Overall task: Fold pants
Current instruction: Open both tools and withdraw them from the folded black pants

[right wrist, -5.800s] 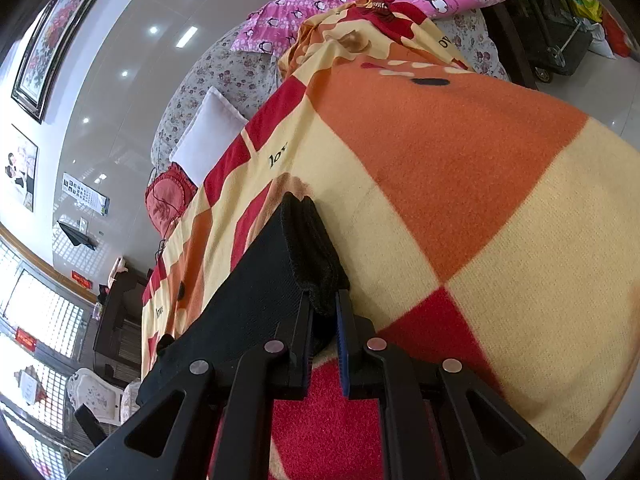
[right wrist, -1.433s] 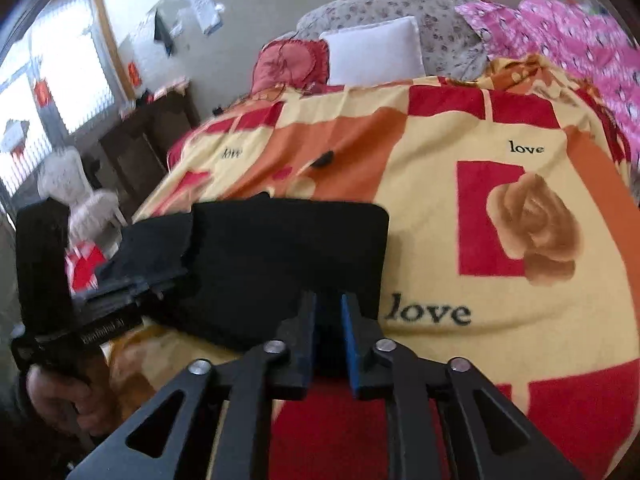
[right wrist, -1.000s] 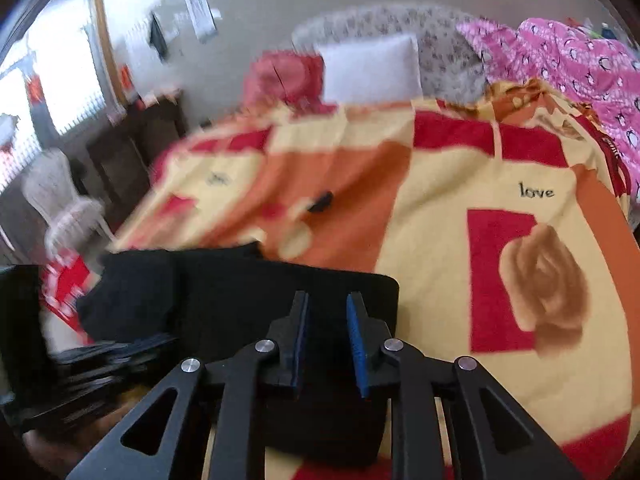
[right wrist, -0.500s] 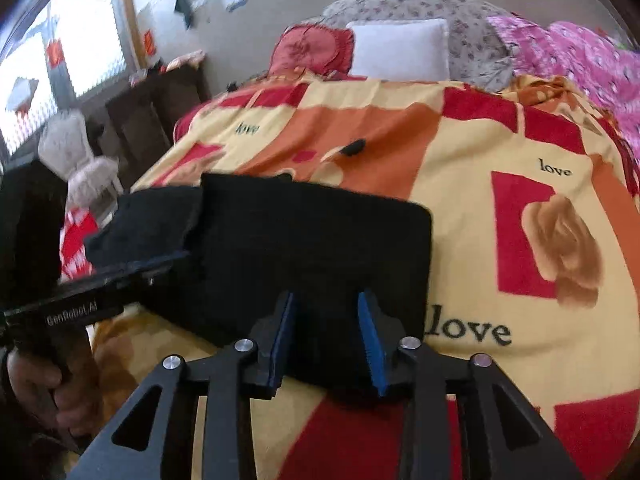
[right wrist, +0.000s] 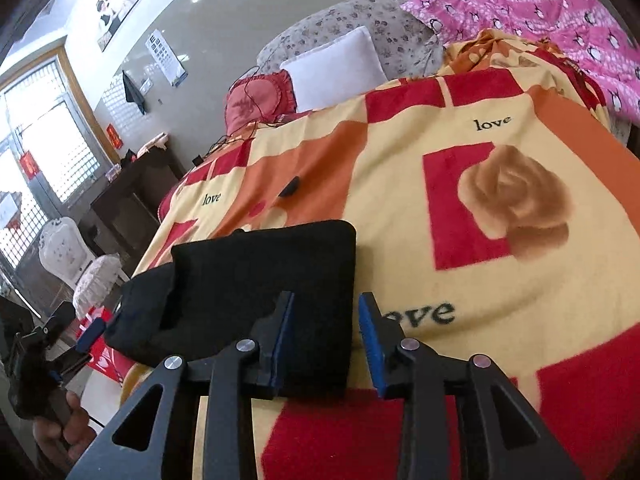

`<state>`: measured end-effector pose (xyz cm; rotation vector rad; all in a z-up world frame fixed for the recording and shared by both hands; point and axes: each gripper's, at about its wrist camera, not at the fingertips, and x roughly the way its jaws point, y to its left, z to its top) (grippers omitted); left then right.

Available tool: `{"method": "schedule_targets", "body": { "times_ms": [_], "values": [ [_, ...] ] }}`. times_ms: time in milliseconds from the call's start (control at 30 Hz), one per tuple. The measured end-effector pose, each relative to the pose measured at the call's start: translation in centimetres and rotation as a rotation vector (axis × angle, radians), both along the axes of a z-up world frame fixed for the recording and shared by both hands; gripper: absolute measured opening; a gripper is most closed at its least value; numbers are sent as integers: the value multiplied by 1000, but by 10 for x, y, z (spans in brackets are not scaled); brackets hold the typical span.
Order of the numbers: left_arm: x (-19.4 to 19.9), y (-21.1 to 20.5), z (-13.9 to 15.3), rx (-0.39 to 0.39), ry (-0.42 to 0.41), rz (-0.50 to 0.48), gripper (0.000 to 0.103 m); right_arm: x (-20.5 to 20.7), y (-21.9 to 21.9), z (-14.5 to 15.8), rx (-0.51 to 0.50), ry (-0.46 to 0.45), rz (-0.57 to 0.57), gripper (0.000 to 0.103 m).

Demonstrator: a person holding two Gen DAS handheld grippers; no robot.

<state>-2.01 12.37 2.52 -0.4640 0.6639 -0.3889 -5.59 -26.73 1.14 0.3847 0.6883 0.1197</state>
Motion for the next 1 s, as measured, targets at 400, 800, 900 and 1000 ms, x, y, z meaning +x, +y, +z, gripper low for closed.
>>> {"method": "schedule_targets", "body": {
  "times_ms": [400, 800, 900, 1000],
  "values": [
    [-3, 4, -3, 291, 79, 198, 92, -1, -15, -11, 64, 37, -55, 36],
    [-27, 5, 16, 319, 55, 200, 92, -8, -13, -10, 30, 47, -83, 36],
    [-32, 8, 21, 315, 51, 205, 92, -7, -14, -11, 40, 48, -78, 37],
    [-35, 11, 24, 305, 52, 203, 92, -4, -17, -14, 56, 60, -75, 37]
  ]
}}
